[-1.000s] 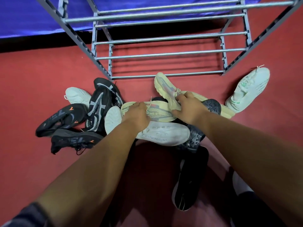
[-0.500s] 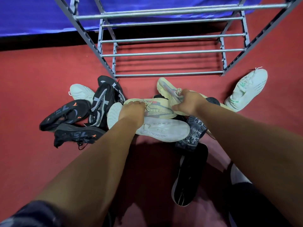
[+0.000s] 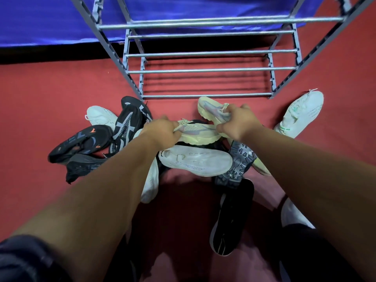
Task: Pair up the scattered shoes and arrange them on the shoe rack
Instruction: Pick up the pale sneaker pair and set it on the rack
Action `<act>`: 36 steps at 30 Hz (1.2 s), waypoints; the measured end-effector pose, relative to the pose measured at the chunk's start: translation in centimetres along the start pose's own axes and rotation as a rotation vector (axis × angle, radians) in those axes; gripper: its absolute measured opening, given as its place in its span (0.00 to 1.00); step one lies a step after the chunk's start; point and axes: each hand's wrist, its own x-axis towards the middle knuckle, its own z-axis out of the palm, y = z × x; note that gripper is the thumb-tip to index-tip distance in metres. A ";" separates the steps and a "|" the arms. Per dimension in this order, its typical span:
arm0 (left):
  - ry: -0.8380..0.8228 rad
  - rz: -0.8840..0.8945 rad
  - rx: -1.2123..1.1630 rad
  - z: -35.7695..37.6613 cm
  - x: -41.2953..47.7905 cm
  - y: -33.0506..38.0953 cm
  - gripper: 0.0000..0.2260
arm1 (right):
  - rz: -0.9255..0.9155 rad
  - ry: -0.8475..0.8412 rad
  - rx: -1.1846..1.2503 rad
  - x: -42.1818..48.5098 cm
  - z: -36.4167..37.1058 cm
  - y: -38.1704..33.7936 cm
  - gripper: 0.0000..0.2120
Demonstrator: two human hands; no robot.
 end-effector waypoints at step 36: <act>0.734 -0.057 -0.256 -18.7 -19.8 2.8 0.10 | -0.298 0.314 0.062 -16.6 -12.8 -10.2 0.26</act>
